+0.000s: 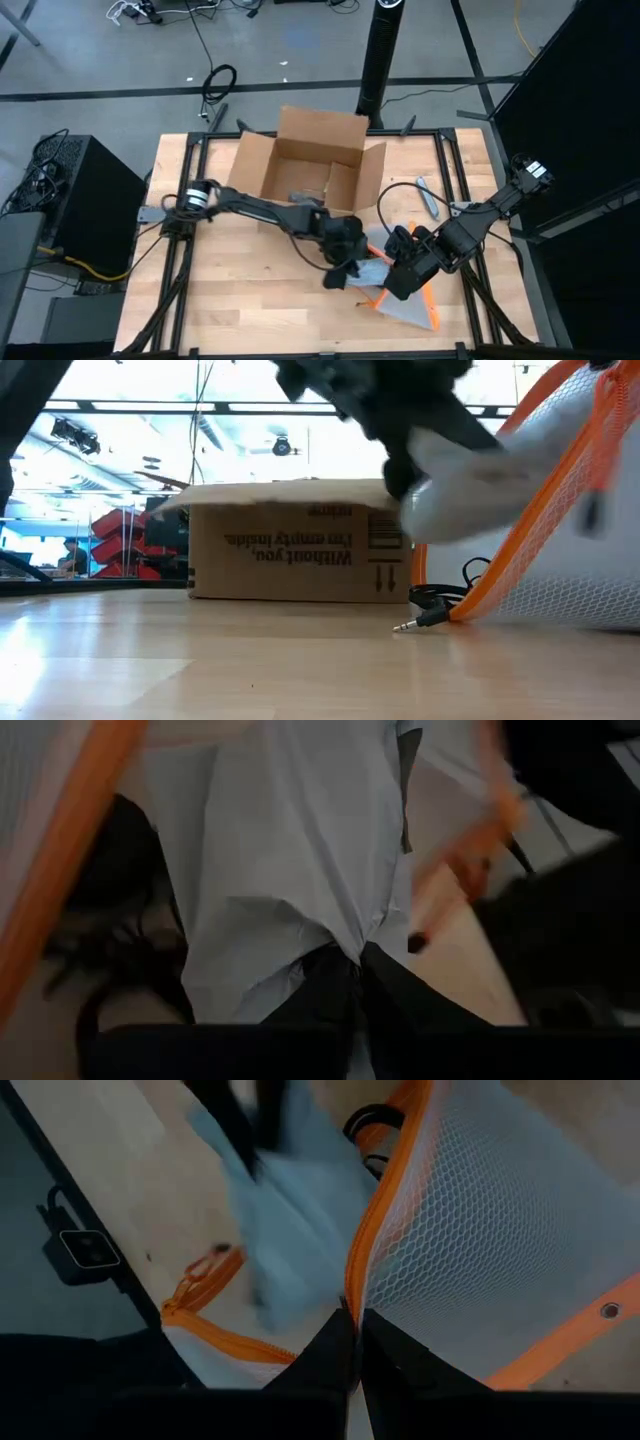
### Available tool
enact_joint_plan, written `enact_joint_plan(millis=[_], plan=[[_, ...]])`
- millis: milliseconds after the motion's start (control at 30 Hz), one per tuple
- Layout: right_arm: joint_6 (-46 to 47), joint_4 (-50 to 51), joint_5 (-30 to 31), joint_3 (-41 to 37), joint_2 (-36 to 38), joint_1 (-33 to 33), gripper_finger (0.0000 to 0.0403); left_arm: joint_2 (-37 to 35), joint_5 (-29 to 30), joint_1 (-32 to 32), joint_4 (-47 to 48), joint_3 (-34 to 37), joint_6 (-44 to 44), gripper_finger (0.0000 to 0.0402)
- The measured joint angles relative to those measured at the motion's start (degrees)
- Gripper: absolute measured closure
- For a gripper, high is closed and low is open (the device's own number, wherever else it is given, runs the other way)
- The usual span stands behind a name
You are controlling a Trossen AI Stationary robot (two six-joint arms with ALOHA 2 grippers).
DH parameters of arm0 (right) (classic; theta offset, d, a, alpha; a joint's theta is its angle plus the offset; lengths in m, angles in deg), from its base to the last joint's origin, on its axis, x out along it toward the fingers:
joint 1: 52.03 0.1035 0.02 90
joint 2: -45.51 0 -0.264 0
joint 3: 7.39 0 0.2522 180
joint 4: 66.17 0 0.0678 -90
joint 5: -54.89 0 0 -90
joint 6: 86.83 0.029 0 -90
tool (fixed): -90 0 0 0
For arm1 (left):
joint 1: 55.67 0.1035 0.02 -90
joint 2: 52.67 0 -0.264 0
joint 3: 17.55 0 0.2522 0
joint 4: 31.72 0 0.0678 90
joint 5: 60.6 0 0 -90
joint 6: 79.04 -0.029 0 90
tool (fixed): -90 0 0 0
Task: Unpack boxes
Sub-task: Put the white shipping bag into the transparent zip bag, then put the black shipping bag into the transparent zip bag
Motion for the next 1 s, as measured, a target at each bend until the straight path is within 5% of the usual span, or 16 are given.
enact_joint_plan(millis=[467, 667, 867, 1000], plan=[[2.76, -0.06, 1.63, 0.0, 0.0, 0.0, 0.0403, 3.08, 2.94, 0.22, -3.68, -6.84, 4.69, 0.0179], [2.98, -0.08, 1.66, 0.0, 0.02, 0.0, 0.0403, -0.08, 3.88, 0.27, 14.79, -20.53, 2.62, 0.0137], [3.03, -0.18, 1.61, -0.01, 0.02, 0.07, 0.0403, -4.32, 14.61, 0.79, 38.58, -36.12, -9.95, 0.0154], [3.18, -0.15, 1.46, -0.02, 0.02, 0.12, 0.0403, -6.56, 18.05, 5.0, 51.66, -38.45, -14.24, 0.0166]])
